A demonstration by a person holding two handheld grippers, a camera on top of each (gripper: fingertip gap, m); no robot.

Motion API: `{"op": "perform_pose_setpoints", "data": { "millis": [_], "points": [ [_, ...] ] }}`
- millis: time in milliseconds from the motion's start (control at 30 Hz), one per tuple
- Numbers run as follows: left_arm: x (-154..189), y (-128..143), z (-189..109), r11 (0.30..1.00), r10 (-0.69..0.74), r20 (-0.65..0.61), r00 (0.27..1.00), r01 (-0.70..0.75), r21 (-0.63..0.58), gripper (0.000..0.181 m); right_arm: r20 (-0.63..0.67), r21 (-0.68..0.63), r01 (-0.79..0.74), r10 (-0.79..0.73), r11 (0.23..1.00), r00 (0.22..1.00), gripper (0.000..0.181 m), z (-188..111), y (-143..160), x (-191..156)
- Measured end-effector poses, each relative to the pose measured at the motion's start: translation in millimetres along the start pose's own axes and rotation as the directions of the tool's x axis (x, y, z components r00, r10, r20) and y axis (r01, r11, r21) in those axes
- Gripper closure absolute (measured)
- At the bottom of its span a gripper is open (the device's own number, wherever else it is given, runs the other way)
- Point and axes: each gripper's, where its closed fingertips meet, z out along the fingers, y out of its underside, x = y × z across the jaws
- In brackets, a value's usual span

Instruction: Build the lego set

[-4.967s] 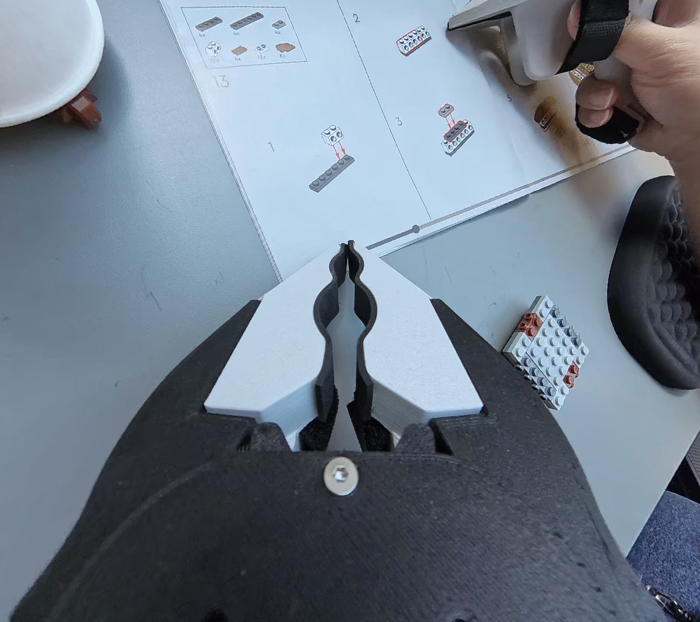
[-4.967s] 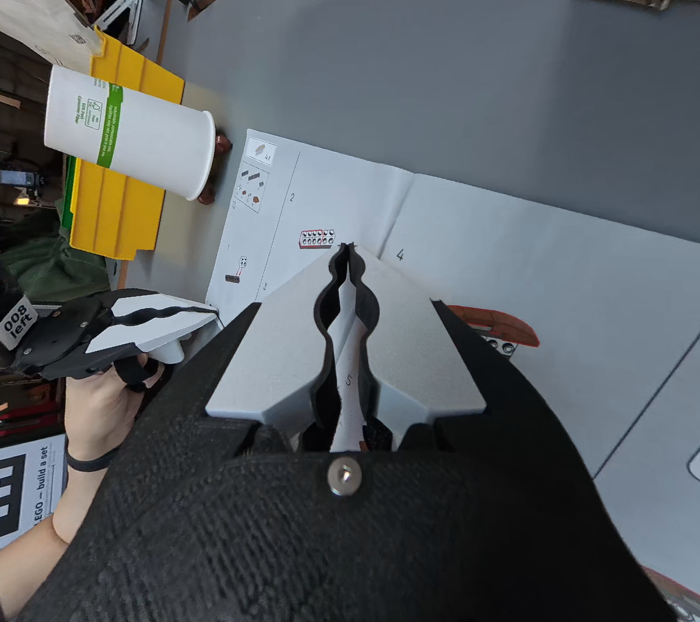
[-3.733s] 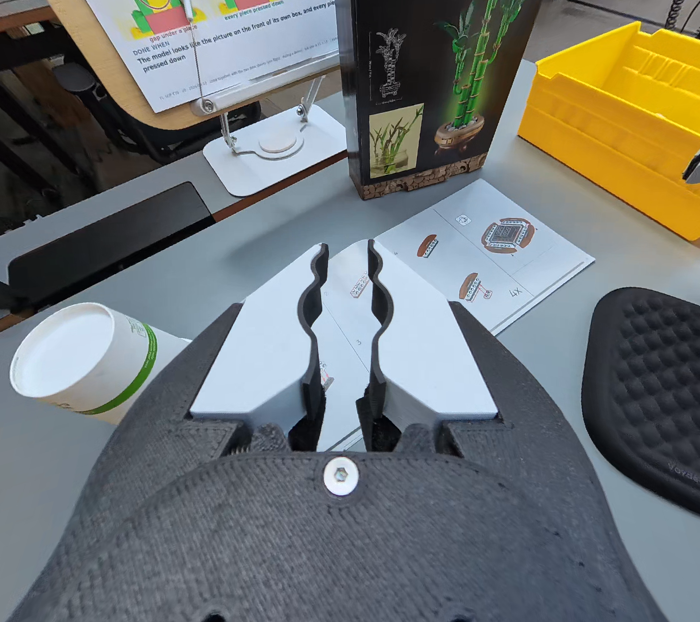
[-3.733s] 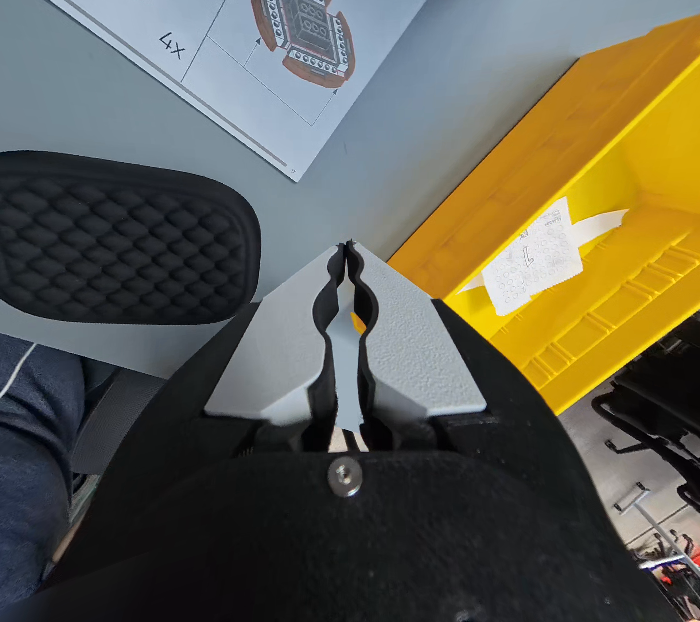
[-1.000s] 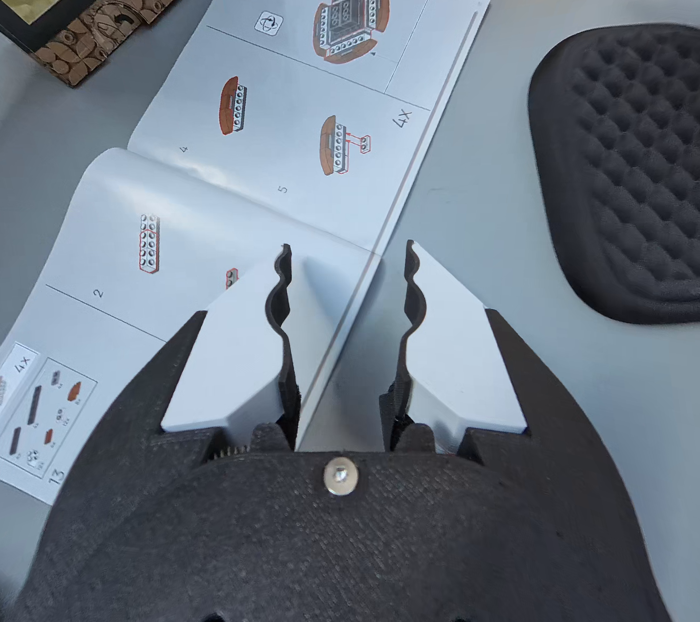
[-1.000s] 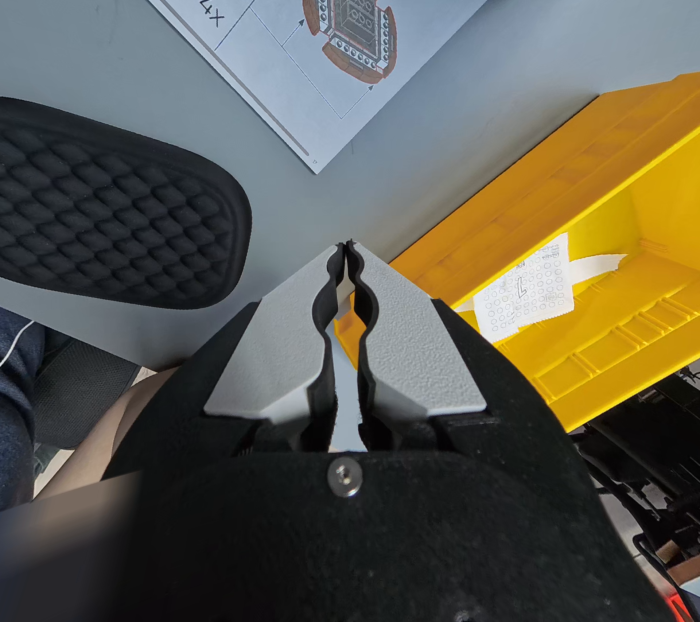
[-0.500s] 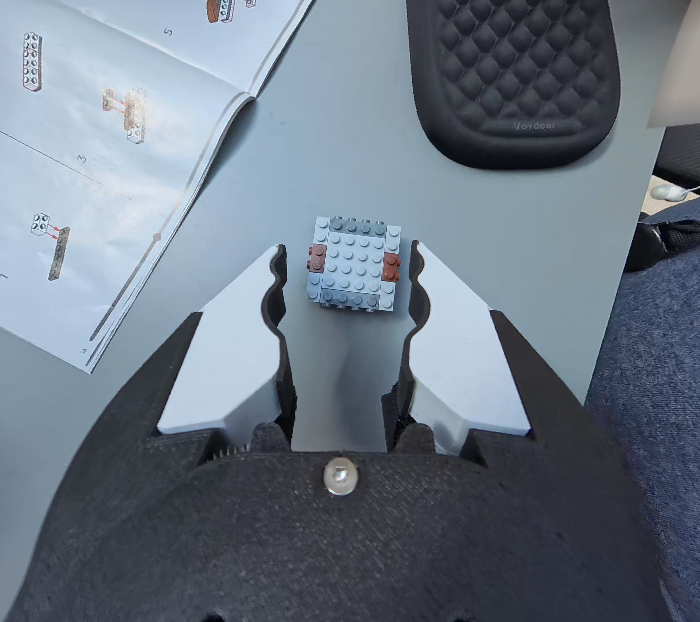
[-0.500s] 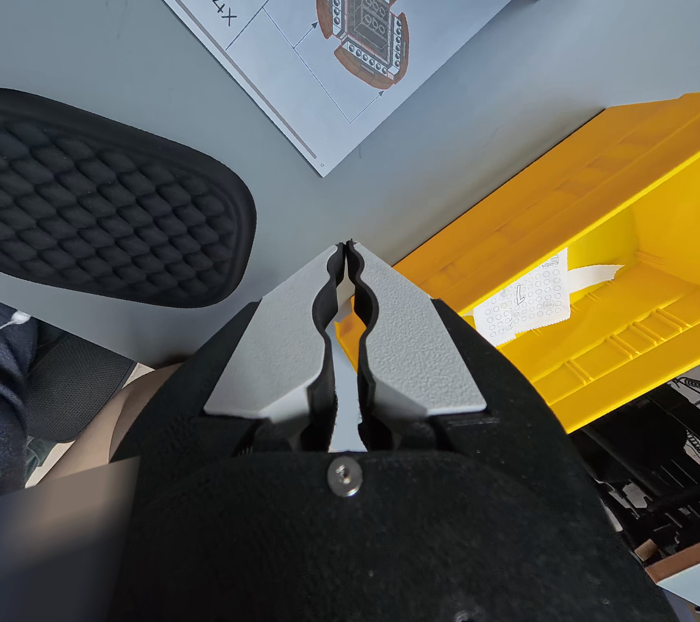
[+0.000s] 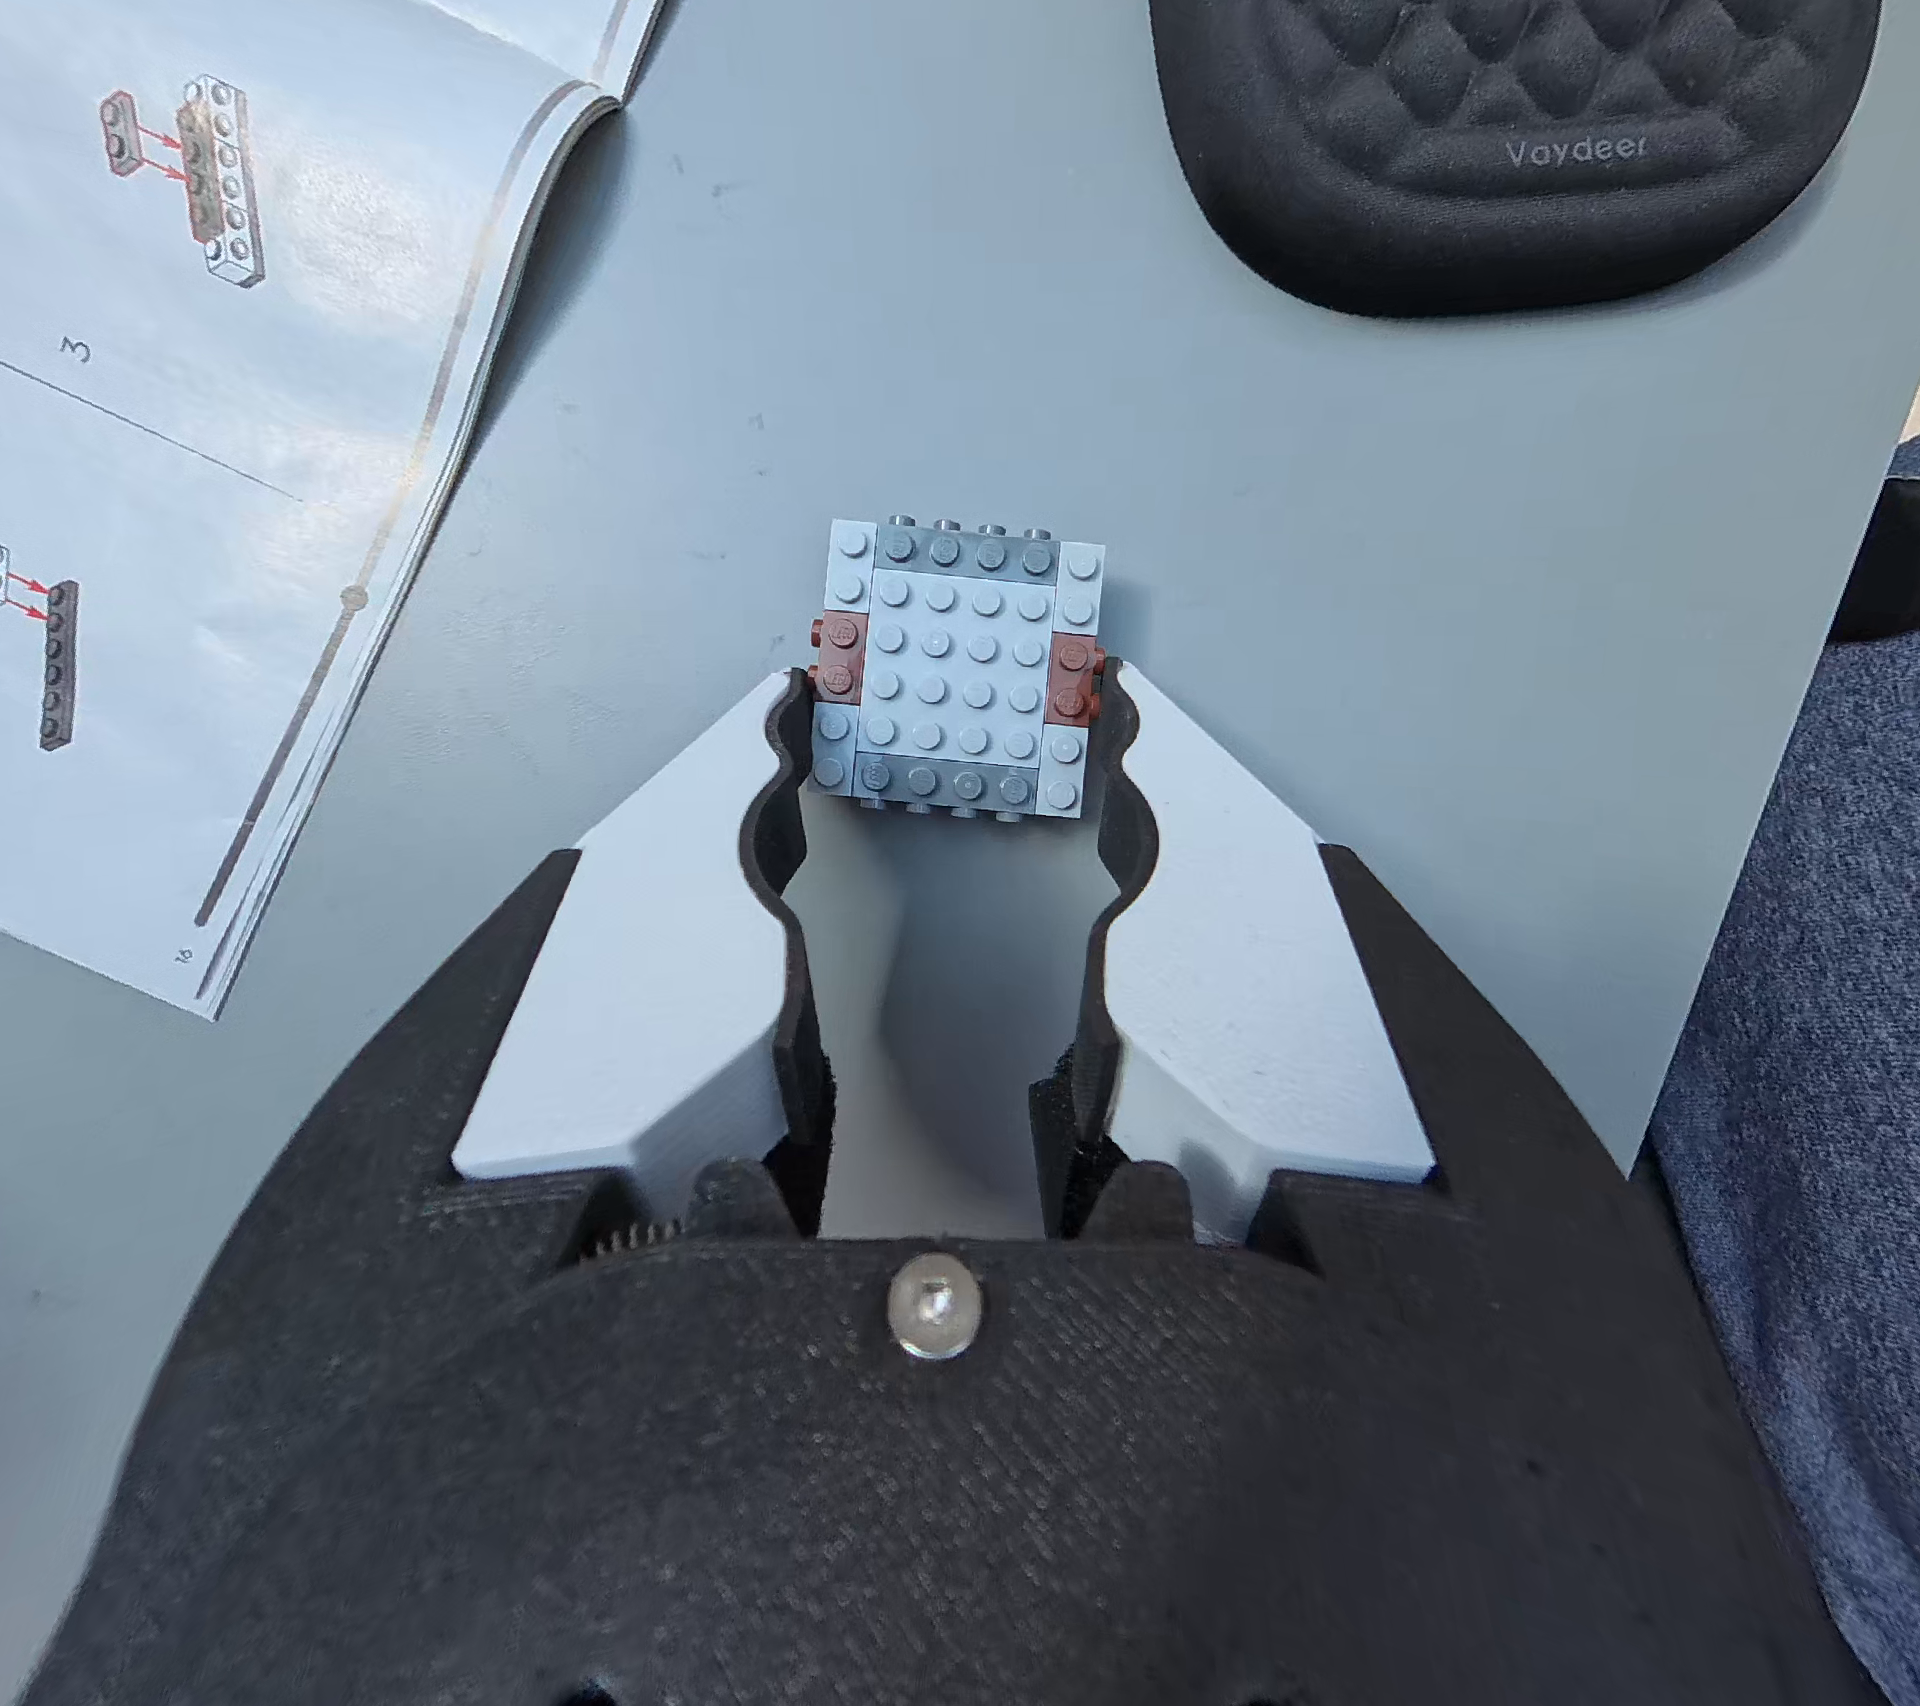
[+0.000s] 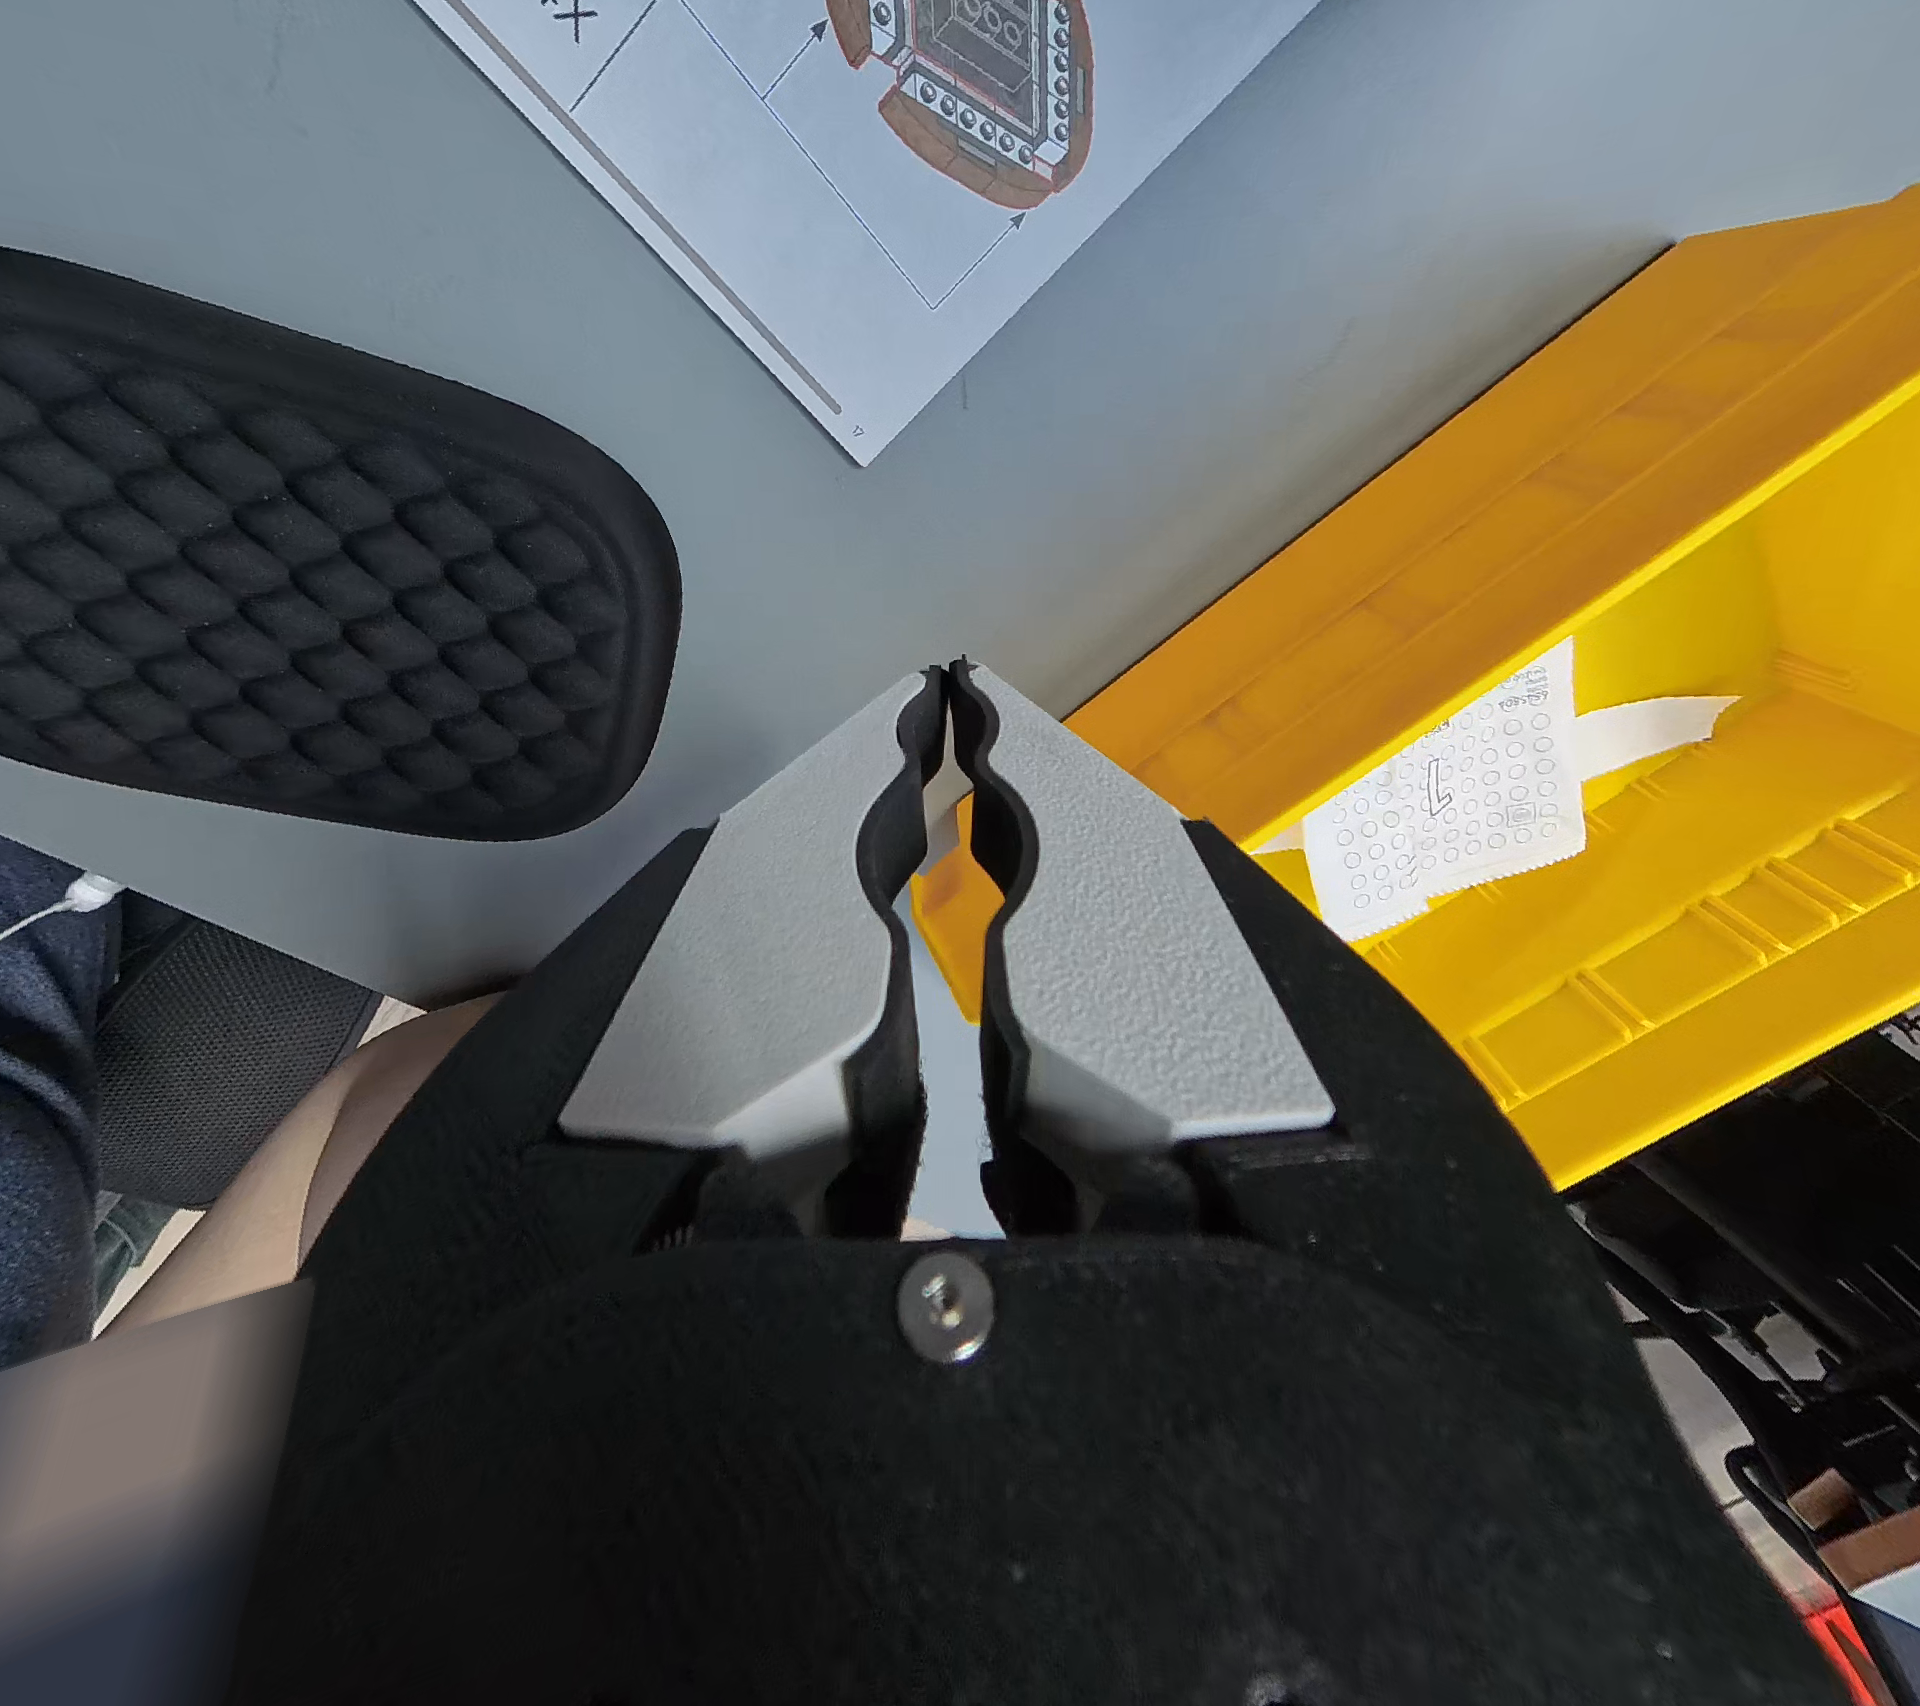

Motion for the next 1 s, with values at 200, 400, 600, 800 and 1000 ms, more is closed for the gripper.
{"op": "perform_pose_setpoints", "data": {
  "millis": [200,400,600,800,1000],
  "points": [
    [-18.5,-18.2,-8.8,0.991,-0.098,0.000,0.995,0.098,0.095,0.128,0.002,-0.008,0.022,-0.022,1.000,1.000,0.181,1.8,-3.1,-3.3],
    [-94.5,-74.4,-22.6,0.975,-0.134,0.087,0.987,0.115,0.191,0.129,0.006,-0.017,0.031,-0.031,0.999,0.999,0.181,3.1,-3.0,-4.5],
    [-198.8,-125.1,-13.5,0.958,-0.199,0.124,0.972,0.166,0.235,0.128,0.017,-0.005,0.028,-0.028,1.000,0.999,0.181,2.7,0.2,-2.7],
    [-260.3,-138.5,19.4,0.960,-0.207,0.117,0.971,0.179,0.213,0.128,0.025,-0.008,0.026,-0.026,1.000,0.999,0.181,4.3,-0.2,-2.2],
    [-283.3,-124.1,47.3,0.999,-0.016,0.153,0.988,0.010,0.035,0.128,0.024,-0.005,0.041,-0.040,0.999,0.999,0.181,4.1,-2.8,-4.1]
  ]
}}
